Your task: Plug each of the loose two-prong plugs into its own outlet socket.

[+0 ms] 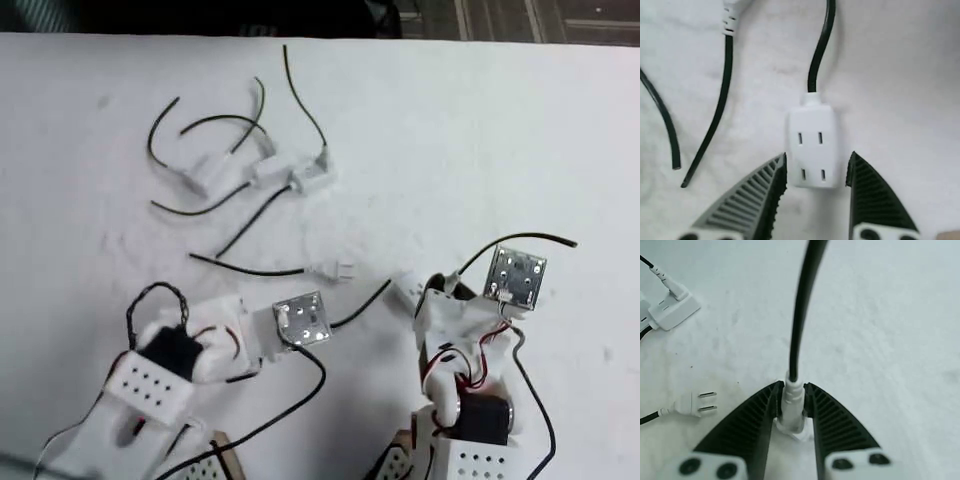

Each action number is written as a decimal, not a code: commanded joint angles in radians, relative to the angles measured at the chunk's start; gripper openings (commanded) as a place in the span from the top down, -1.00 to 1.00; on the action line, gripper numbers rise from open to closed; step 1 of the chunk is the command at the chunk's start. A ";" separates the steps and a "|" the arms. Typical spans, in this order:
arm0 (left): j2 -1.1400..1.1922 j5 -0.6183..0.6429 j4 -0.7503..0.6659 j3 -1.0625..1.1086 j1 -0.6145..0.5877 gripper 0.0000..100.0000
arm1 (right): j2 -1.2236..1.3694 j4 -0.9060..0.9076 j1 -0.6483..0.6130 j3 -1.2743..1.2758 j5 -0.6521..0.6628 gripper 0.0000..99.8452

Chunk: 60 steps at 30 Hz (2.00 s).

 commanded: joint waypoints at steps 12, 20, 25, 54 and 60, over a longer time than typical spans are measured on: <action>-0.552 0.061 0.278 0.002 -0.369 0.59 | 0.001 -0.047 -0.205 -0.018 0.094 0.97; -0.647 -0.175 0.341 0.138 -0.496 0.59 | 0.001 -0.045 -0.383 -0.029 0.092 0.97; -0.647 -0.215 0.333 0.187 -0.476 0.59 | 0.001 -0.045 -0.383 -0.029 0.086 0.97; 0.096 0.012 0.061 -0.028 -0.211 0.59 | 0.001 -0.047 -0.199 -0.021 0.041 0.97; 0.189 0.135 -0.058 -0.069 -0.068 0.59 | 0.001 -0.045 -0.145 -0.021 0.041 0.97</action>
